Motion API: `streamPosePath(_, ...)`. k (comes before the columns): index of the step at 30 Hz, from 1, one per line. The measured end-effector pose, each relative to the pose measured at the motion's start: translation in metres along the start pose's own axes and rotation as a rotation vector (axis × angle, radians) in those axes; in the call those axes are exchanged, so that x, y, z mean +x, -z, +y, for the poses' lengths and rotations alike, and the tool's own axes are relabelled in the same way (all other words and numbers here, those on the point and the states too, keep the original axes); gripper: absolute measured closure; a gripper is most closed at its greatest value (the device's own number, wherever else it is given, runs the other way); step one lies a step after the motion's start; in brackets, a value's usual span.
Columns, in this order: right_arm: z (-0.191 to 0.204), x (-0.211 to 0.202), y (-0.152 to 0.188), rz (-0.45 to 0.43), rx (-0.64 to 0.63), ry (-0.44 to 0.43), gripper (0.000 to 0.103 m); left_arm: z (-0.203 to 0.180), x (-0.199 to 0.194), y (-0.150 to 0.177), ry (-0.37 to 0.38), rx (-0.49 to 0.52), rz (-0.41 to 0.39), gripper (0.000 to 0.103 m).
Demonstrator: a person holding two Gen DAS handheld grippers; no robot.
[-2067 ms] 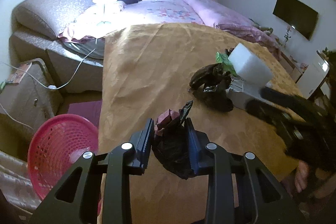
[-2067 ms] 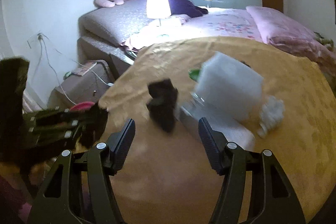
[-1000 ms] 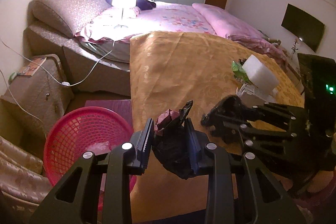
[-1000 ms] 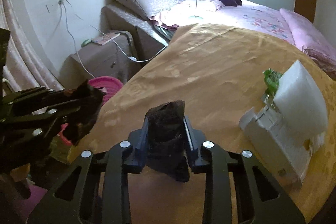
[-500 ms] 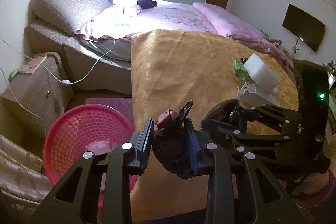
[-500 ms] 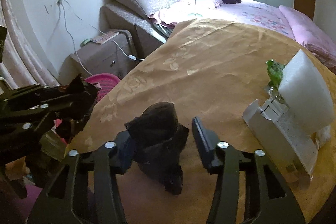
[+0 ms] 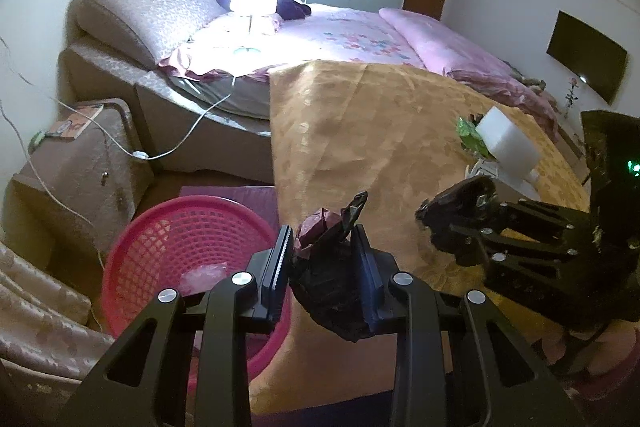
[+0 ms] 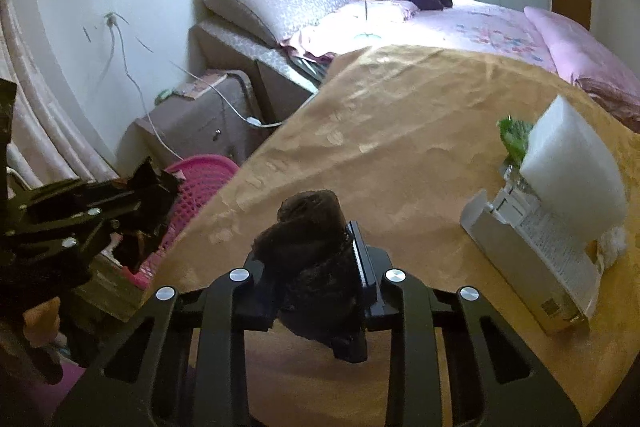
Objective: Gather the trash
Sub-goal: 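Drop brown bag from left tool into basket while right tool drops black bag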
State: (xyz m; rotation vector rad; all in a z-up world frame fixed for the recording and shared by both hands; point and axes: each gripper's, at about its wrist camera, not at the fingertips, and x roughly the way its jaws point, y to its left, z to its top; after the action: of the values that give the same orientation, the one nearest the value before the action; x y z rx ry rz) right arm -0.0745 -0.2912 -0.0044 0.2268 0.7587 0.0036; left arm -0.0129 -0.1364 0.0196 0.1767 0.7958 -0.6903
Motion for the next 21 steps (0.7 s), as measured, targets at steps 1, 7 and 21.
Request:
streamPosePath(1, 0.001, -0.001, -0.002, -0.003, 0.003, -0.003, 0.075, 0.004, -0.003, 0.0, -0.005, -0.006, -0.003, 0.074)
streamPosePath(7, 0.011, -0.006, -0.013, -0.013, 0.019, -0.021, 0.075, 0.026, -0.024, -0.002, -0.056, -0.037, -0.031, 0.074)
streamPosePath(21, 0.055, 0.0, -0.039, -0.031, 0.004, -0.048, 0.075, 0.079, -0.024, 0.011, -0.138, -0.146, -0.021, 0.074)
